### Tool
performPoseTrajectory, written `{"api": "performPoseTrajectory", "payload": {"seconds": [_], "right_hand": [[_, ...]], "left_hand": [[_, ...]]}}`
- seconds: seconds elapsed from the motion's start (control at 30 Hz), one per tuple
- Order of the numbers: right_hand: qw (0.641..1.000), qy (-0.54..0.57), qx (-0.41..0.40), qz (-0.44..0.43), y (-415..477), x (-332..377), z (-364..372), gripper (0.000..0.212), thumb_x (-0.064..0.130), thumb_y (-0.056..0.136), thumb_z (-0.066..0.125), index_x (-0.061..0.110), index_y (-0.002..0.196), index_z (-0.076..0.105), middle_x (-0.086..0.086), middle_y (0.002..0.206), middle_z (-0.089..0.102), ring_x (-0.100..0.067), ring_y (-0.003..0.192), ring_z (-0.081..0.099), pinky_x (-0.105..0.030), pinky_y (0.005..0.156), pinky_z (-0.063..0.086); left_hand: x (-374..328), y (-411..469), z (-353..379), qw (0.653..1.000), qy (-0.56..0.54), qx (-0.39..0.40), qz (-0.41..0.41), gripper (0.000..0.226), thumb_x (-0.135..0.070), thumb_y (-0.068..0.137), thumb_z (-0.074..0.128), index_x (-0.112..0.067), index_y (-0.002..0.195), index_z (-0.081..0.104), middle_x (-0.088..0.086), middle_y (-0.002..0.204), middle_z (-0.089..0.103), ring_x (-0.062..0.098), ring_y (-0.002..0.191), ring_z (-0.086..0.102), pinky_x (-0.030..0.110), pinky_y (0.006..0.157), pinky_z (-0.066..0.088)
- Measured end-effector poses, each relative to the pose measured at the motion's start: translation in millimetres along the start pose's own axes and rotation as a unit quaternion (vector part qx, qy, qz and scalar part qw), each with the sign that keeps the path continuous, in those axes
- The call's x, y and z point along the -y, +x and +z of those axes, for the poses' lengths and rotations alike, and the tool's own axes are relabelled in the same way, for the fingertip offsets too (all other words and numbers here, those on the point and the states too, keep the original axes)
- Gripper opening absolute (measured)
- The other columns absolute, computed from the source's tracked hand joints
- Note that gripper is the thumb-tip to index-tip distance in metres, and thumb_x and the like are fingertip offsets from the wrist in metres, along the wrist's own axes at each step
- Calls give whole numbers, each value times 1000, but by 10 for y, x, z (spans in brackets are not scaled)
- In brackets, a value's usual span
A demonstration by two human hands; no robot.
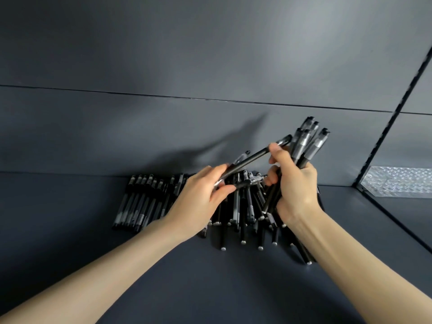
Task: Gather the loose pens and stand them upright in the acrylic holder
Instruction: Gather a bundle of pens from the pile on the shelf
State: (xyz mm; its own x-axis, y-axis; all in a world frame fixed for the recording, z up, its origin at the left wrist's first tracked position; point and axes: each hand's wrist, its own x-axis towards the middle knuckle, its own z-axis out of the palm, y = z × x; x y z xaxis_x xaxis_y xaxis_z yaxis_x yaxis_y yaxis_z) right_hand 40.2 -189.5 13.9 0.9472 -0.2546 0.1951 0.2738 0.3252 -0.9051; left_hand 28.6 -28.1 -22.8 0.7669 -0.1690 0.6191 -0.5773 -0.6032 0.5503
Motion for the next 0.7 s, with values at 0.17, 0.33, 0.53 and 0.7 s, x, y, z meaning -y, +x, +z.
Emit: {"api": "performPoseTrajectory", "payload": {"seconds": [0.17,0.33,0.53,0.7], "right_hand": [[999,25,-32,14,63,60,-81,11,16,90,57,14,85,47,-6,76,64,-12,49,41,-22,43,34],[996,-29,58,61,-23,-51,16,16,16,93,48,14,79,42,0,57,54,-12,46,39,-22,42,34],[984,-51,157,72,-61,-102,66,21,16,92,57,14,73,49,2,55,44,-12,50,41,-25,52,39],[968,14,208,141,-123,-130,96,13,17,93,57,8,84,53,-7,63,55,-17,53,53,-31,57,53]], "left_hand": [[90,108,-135,992,-42,-57,-102,22,-20,93,58,-15,113,62,-5,69,58,1,54,46,13,58,36],[-20,119,-112,945,-256,-52,-196,14,-20,98,49,-14,91,60,-5,62,51,2,42,33,13,40,28],[-93,122,-76,935,-290,16,-202,32,-24,98,47,7,100,50,-10,55,29,5,42,24,18,39,22],[91,113,-220,981,-101,44,-162,15,-20,98,44,-10,97,55,-11,63,49,1,49,40,22,52,31]]}}
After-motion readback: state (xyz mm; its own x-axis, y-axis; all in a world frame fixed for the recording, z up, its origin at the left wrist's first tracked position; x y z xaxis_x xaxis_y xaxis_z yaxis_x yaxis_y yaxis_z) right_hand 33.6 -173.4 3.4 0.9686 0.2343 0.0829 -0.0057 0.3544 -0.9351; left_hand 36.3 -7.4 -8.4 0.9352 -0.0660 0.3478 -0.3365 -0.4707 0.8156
